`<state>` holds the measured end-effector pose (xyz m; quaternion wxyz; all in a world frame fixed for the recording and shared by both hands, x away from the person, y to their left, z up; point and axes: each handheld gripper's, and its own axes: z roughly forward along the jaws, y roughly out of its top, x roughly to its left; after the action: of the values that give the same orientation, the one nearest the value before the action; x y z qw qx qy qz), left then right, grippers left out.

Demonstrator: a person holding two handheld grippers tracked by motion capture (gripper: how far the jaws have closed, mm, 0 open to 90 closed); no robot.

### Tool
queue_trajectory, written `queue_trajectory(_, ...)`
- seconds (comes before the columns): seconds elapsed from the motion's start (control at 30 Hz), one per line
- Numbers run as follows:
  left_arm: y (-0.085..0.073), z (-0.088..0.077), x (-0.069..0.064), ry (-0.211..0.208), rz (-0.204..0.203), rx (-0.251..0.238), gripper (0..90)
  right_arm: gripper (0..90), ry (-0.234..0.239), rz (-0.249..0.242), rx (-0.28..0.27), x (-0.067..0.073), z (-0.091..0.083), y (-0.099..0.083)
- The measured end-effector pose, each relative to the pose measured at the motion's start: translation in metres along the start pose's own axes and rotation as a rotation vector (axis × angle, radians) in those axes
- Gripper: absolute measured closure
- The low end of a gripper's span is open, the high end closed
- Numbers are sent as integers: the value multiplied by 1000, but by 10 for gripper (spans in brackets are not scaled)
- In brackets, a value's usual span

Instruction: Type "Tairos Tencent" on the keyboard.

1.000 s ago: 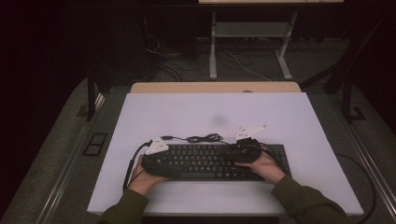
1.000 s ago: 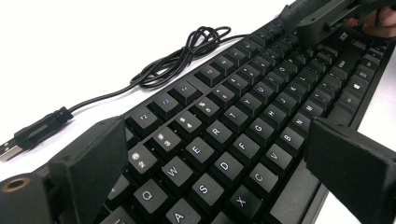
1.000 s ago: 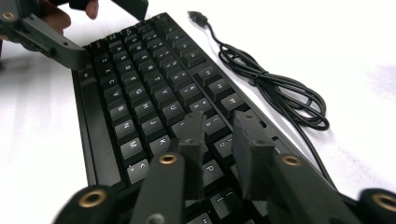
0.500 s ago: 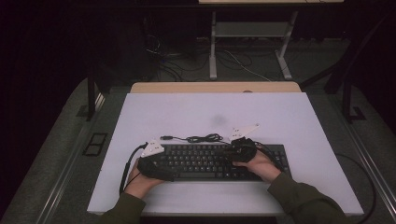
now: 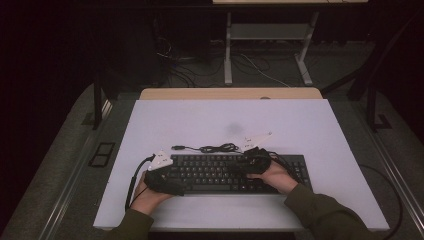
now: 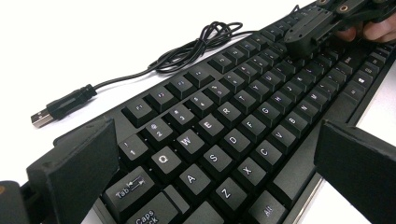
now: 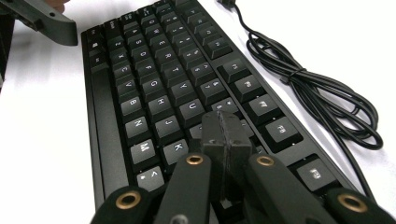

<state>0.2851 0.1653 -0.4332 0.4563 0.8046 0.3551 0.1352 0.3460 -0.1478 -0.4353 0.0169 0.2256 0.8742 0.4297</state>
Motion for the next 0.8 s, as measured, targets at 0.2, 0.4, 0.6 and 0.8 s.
queue_trajectory(0.2,1,0,0,1,4,-5,0,893,0,-1,9,0,1,0)
queue_trajectory(0.4,1,-1,0,6,5,-5,0,893,-2,1,14,0,1,-1)
queue_trajectory(0.6,1,-1,0,4,6,-4,0,893,-6,-2,20,0,2,-1)
queue_trajectory(0.8,1,0,-1,2,11,-1,0,893,-4,-7,25,0,3,-1)
